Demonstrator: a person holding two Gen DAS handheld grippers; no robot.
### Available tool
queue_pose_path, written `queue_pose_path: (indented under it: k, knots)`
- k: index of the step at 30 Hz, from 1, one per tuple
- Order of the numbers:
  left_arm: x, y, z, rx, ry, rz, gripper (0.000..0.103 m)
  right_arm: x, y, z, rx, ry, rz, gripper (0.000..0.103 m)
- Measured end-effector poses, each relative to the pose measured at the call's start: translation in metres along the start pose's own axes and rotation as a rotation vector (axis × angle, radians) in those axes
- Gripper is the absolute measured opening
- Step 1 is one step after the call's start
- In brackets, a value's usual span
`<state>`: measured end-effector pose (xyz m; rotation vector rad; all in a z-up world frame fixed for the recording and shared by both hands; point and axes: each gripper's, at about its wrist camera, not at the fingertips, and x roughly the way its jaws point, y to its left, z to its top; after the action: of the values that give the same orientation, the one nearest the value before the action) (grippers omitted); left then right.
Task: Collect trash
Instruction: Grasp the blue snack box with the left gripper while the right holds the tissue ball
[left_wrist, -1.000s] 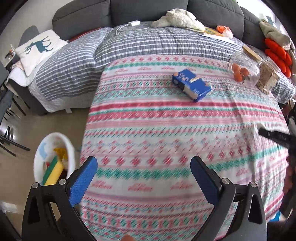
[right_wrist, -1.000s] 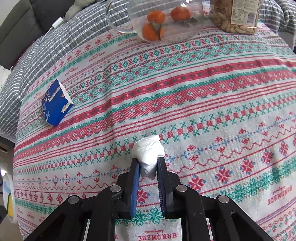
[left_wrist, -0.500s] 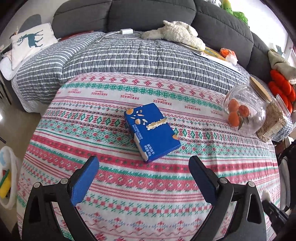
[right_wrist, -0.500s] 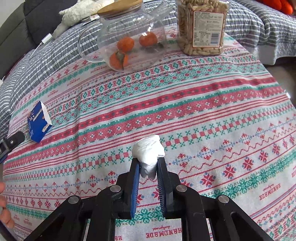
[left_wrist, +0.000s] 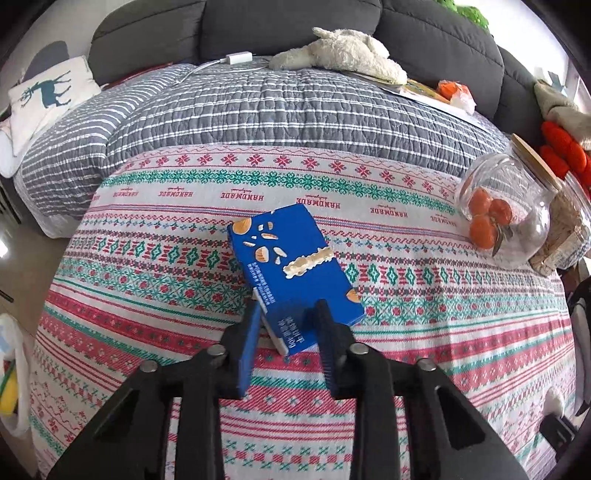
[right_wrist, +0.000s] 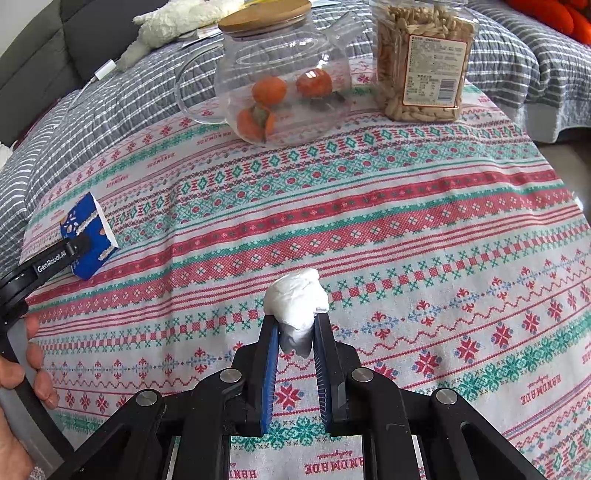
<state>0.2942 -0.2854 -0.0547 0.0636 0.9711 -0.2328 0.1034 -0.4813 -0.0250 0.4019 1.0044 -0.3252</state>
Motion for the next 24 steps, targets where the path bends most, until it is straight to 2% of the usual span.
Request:
queue_pose_path:
  k: [1,5,10,12,13,14,15,17,20,24]
  knots:
    - [-0.003,0.004,-0.002,0.01,0.014,-0.009,0.011,-0.002,0.002,0.0,-0.003,-0.003,-0.001,0.016]
    - [-0.018,0.026,-0.014,0.003,0.052,-0.058,0.003,-0.011,0.011,-0.004,-0.018,-0.018,-0.008,0.016]
    - [-0.037,0.053,-0.029,0.009,0.05,-0.102,0.005,-0.022,0.021,-0.011,-0.028,-0.031,-0.004,0.016]
    - [-0.039,0.057,-0.029,-0.001,0.063,-0.122,0.015,-0.026,0.024,-0.013,-0.026,-0.034,0.018,0.016]
    - [-0.04,0.059,-0.028,-0.013,0.069,-0.118,0.044,-0.028,0.025,-0.014,-0.028,-0.039,0.025,0.017]
    - [-0.041,0.059,-0.027,-0.03,0.062,-0.108,0.08,-0.029,0.027,-0.014,-0.031,-0.043,0.024,0.017]
    - [-0.043,0.058,-0.026,-0.046,0.037,-0.105,0.089,-0.028,0.028,-0.014,-0.035,-0.046,0.021,0.017]
    - [-0.042,0.051,-0.021,-0.072,0.002,-0.089,0.093,-0.023,0.027,-0.013,-0.041,-0.04,0.004,0.017]
    - [-0.023,0.031,-0.011,-0.093,0.029,-0.07,0.093,-0.01,0.018,-0.01,-0.038,-0.019,-0.019,0.017]
    - [0.002,0.009,-0.001,-0.143,0.026,-0.045,0.093,0.0,0.005,-0.003,-0.017,-0.004,-0.021,0.017]
